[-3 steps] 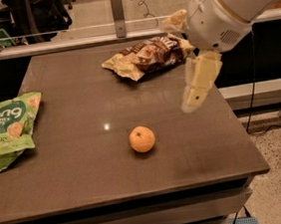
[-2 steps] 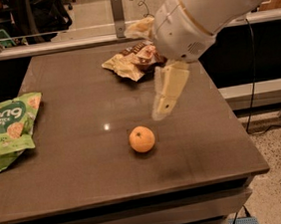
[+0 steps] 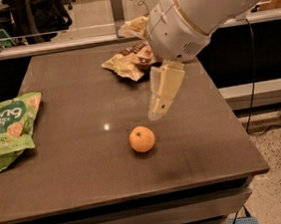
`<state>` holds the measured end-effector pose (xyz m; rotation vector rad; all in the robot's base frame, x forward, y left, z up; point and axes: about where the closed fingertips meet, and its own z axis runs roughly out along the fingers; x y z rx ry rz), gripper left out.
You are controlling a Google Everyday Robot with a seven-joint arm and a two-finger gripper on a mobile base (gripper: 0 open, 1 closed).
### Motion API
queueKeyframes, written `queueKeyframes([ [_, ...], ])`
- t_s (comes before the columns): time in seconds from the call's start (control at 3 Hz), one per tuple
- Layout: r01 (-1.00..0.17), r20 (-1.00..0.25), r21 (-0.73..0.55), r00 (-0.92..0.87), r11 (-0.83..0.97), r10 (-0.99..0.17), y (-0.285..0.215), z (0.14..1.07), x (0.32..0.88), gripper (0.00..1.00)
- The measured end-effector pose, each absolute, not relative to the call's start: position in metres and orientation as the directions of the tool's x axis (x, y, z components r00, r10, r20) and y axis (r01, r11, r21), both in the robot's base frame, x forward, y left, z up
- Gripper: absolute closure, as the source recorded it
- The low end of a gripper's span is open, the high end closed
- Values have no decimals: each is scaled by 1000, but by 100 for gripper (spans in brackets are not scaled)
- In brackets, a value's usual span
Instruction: Pick green rice chip bag
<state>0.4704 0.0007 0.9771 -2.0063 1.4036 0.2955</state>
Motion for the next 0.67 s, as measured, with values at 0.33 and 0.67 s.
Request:
queueKeyframes([
  [0.33, -867, -528, -402, 482, -294, -699, 26, 968, 483, 0],
  [0.67, -808, -531, -414, 588, -418, -610, 79, 939, 498, 0],
])
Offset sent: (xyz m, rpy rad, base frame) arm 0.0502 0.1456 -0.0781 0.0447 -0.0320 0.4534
